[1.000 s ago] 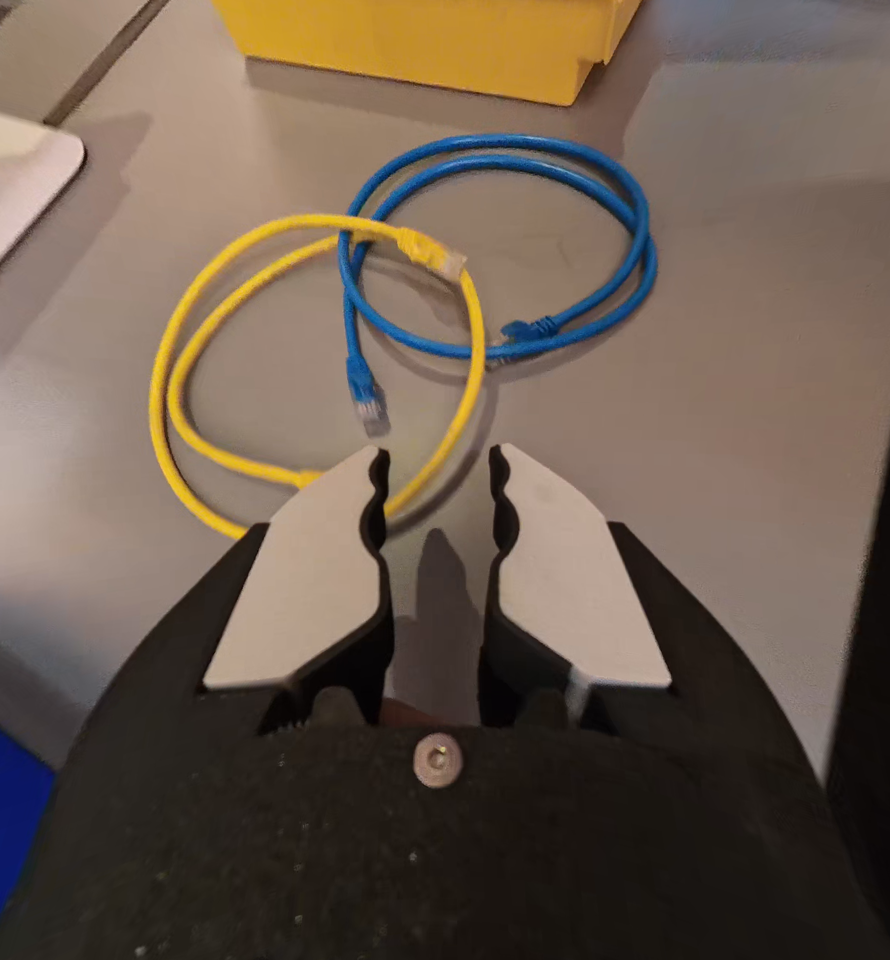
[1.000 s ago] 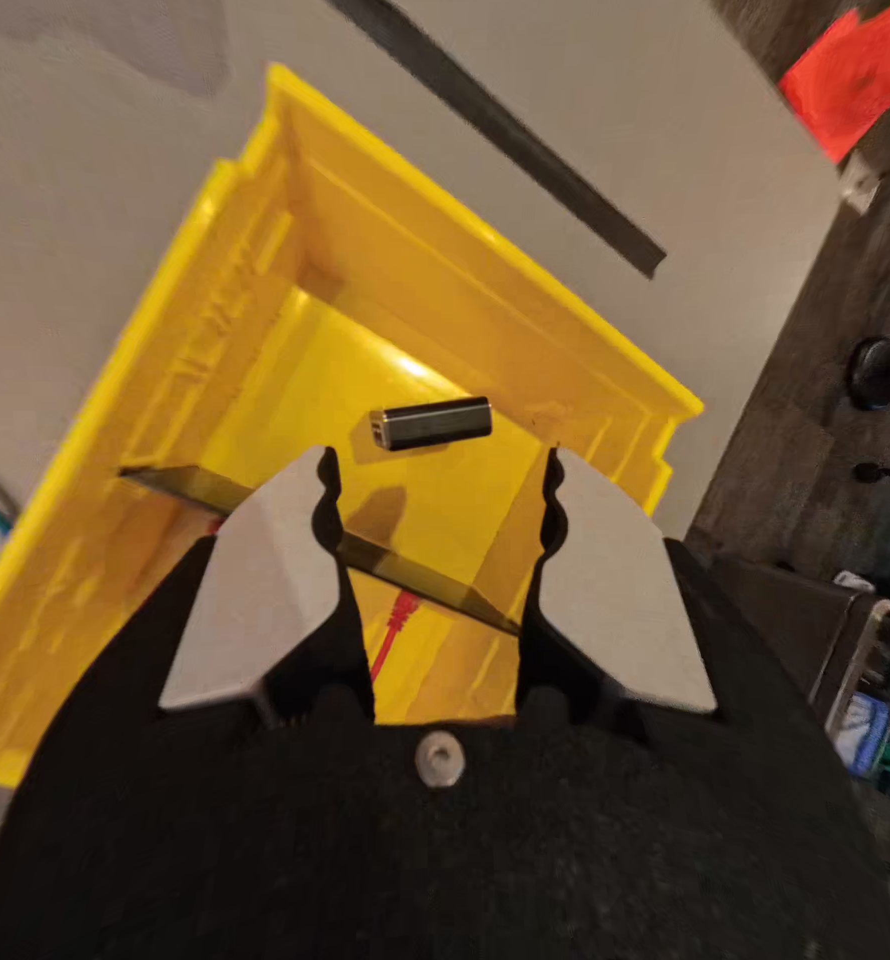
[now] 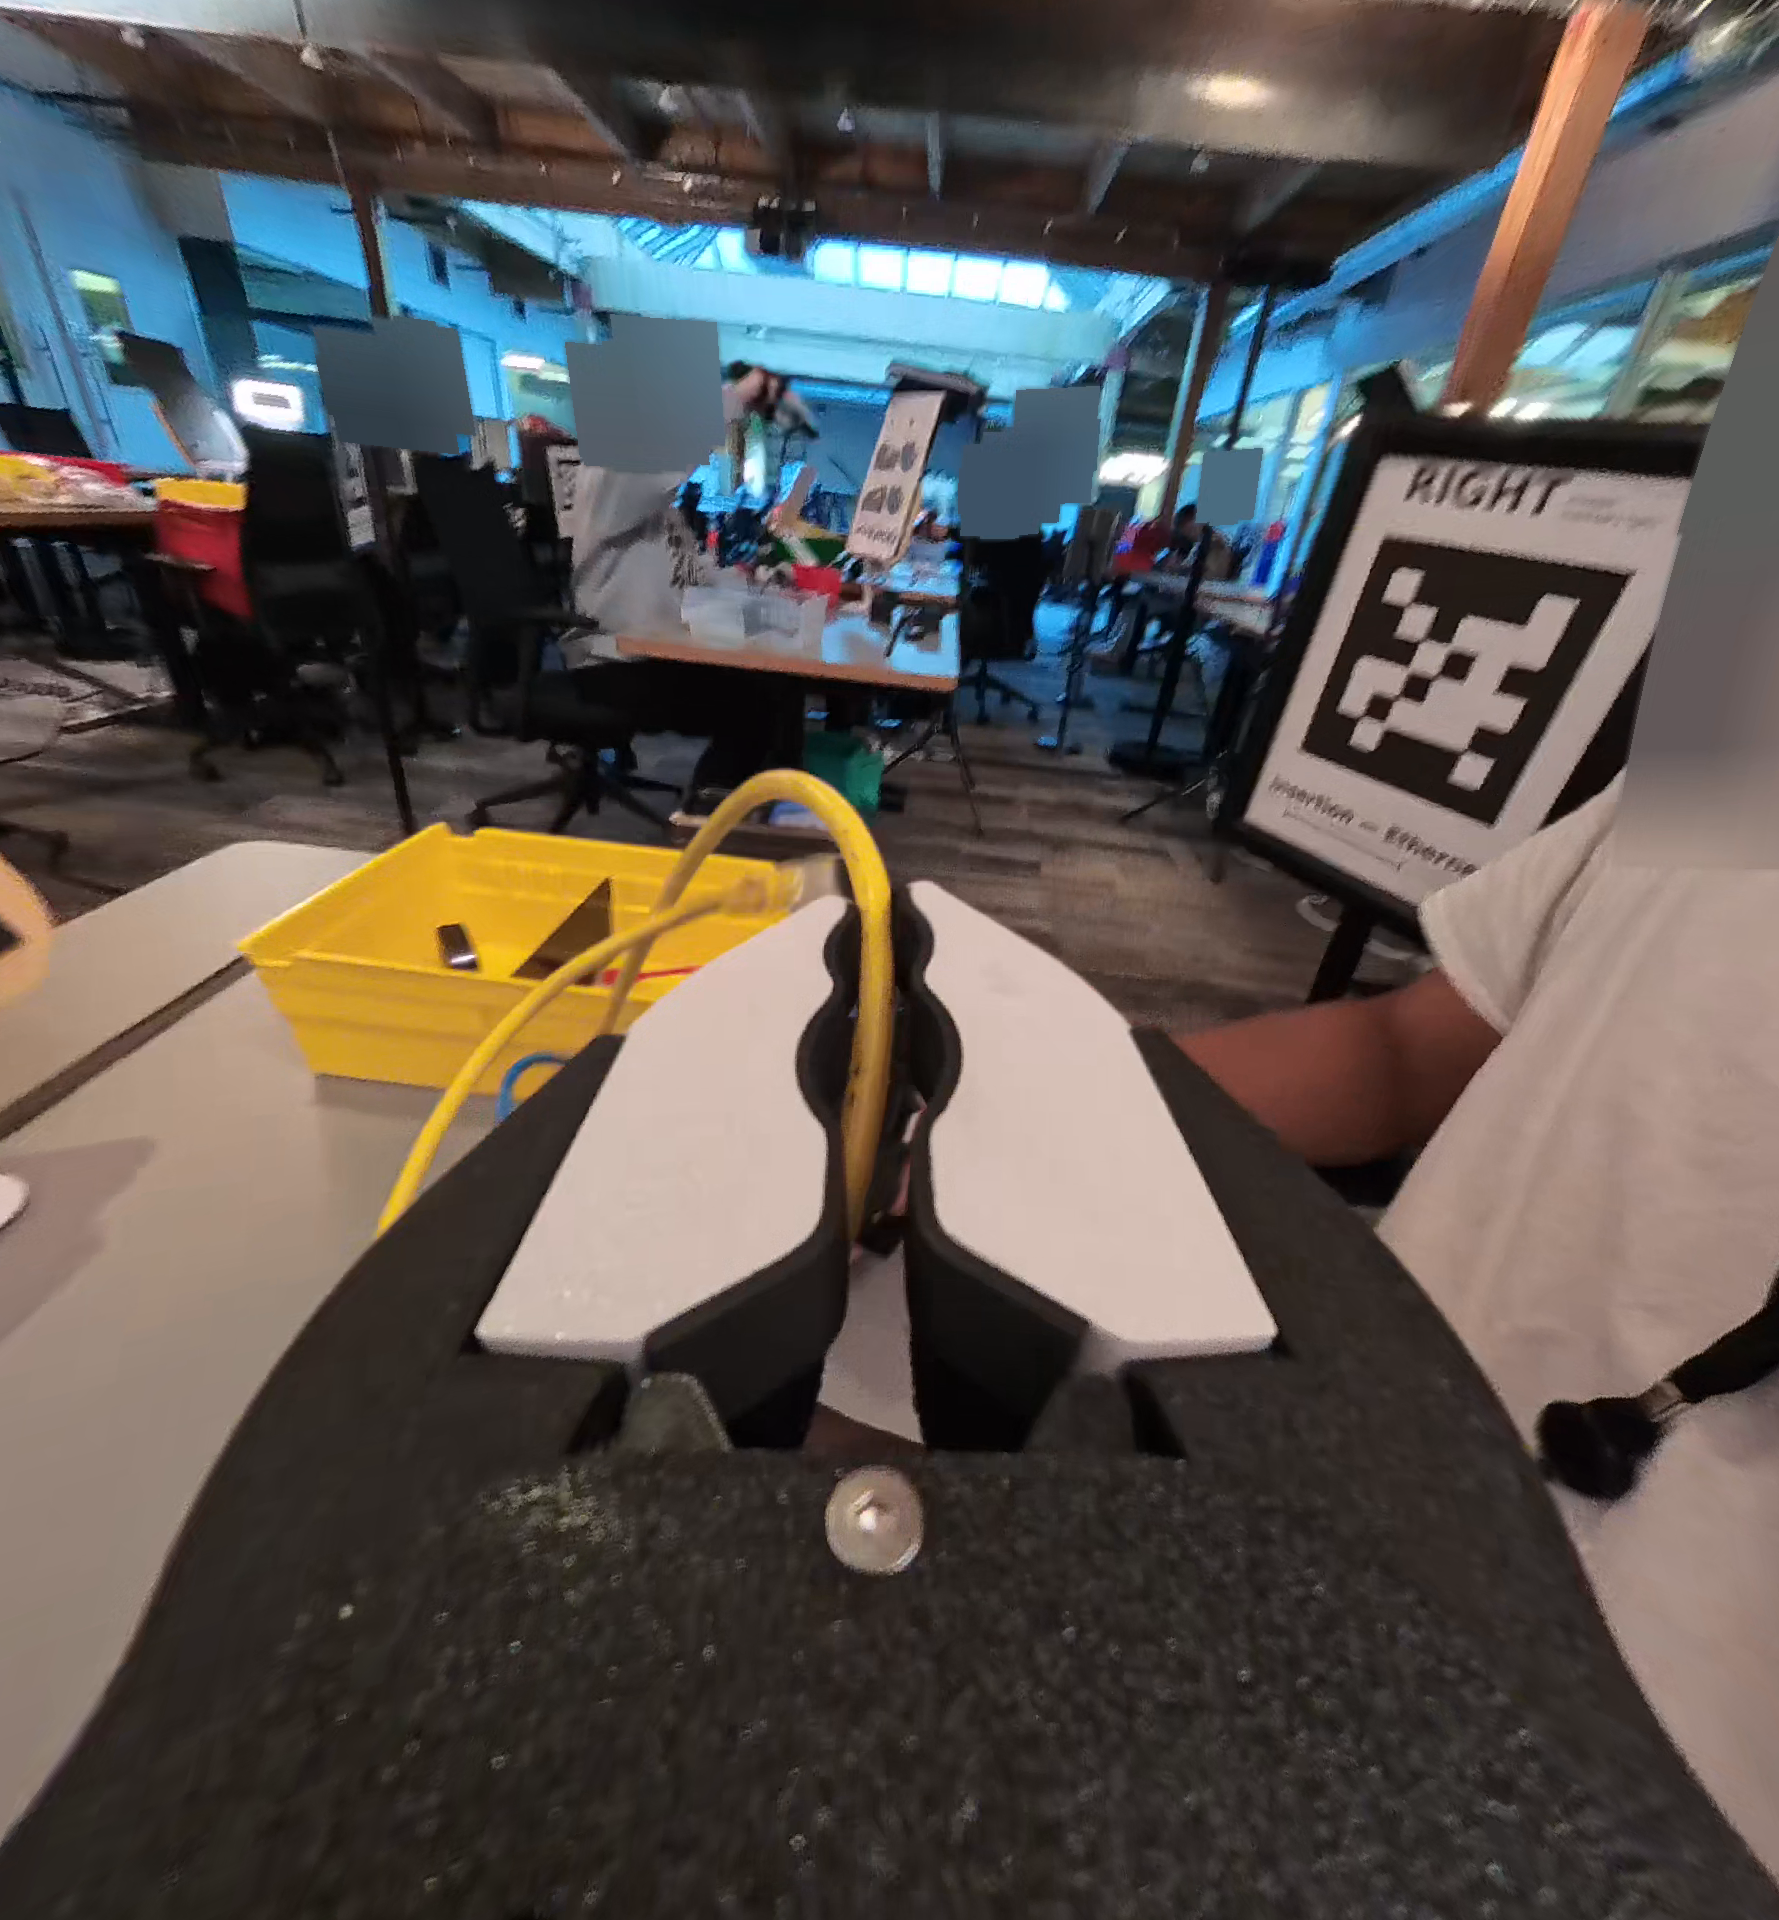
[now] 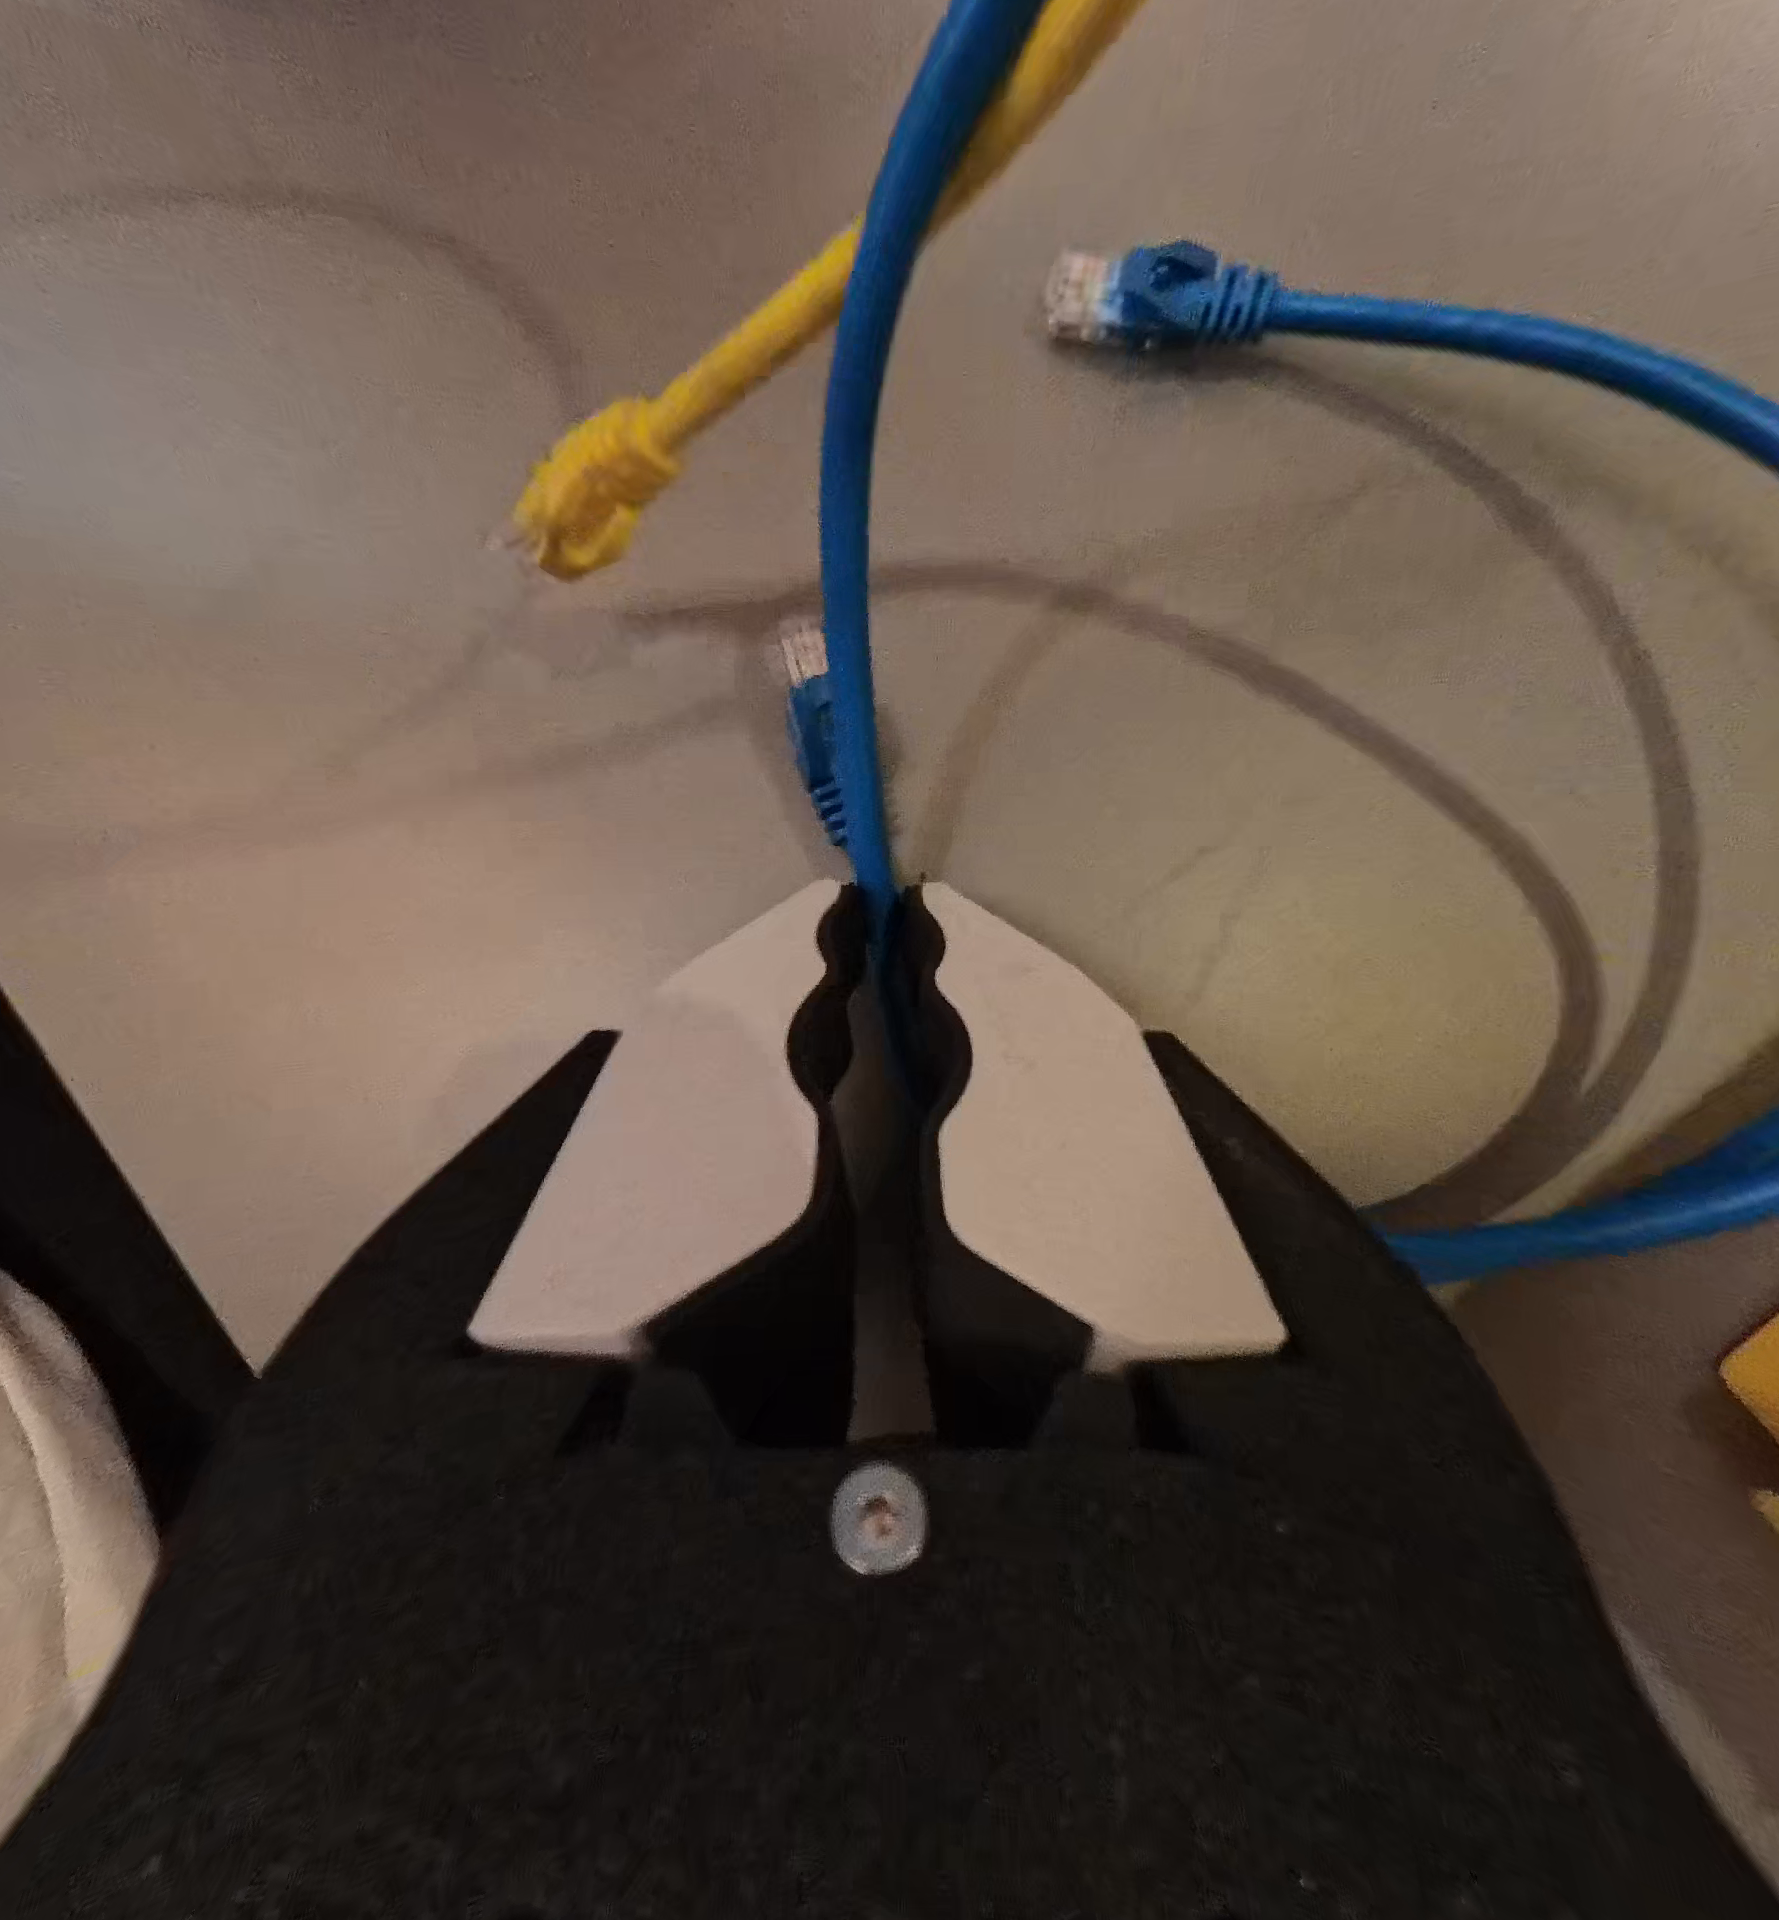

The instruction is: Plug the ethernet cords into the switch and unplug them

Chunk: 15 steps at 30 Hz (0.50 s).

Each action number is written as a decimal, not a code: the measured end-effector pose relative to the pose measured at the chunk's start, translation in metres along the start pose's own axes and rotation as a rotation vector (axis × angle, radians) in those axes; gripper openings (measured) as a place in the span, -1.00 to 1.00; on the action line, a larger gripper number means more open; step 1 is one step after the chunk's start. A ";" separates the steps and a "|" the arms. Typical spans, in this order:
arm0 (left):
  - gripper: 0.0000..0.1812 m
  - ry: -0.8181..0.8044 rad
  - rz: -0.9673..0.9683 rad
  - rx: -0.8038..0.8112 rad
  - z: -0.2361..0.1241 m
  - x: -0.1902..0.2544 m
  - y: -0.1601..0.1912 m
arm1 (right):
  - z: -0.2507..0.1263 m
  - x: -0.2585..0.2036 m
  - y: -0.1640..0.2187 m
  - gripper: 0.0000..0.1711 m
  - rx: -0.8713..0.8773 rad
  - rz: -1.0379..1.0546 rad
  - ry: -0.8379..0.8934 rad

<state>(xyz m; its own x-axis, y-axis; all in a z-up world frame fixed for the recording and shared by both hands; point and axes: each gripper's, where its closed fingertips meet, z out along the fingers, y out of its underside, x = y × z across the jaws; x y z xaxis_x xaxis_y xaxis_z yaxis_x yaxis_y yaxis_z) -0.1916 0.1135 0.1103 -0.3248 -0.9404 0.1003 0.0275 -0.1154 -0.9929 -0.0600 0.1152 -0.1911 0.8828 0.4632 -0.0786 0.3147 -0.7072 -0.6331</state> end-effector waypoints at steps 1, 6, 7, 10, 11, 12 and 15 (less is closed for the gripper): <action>-0.95 -0.026 0.024 -0.024 -0.001 -0.001 0.000 | 0.000 0.000 0.000 -0.90 0.002 -0.009 0.011; -0.95 -0.016 -0.001 -0.031 0.008 0.000 0.009 | -0.025 -0.016 -0.046 -0.52 0.252 -0.027 -0.070; -0.95 -0.018 -0.009 -0.033 0.009 -0.002 0.011 | -0.038 -0.021 -0.065 -0.50 0.357 -0.016 -0.105; -0.95 -0.021 -0.039 -0.024 0.011 -0.006 0.012 | -0.068 -0.025 -0.104 -0.45 0.559 0.037 -0.157; -0.95 -0.021 -0.046 -0.025 0.011 -0.006 0.014 | -0.073 -0.023 -0.111 -0.43 0.591 0.064 -0.167; -0.95 -0.019 -0.052 -0.025 0.012 -0.007 0.016 | -0.075 -0.020 -0.117 -0.41 0.612 0.090 -0.177; -0.95 -0.003 -0.074 -0.017 0.013 -0.007 0.017 | -0.072 -0.013 -0.125 -0.45 0.642 0.143 -0.238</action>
<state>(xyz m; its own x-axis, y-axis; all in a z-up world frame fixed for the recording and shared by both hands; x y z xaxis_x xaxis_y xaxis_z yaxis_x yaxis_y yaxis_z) -0.1765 0.1135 0.0931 -0.3226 -0.9305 0.1736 -0.0125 -0.1792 -0.9837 -0.0859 0.1589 -0.0550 0.7767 0.5454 -0.3150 -0.1319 -0.3481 -0.9281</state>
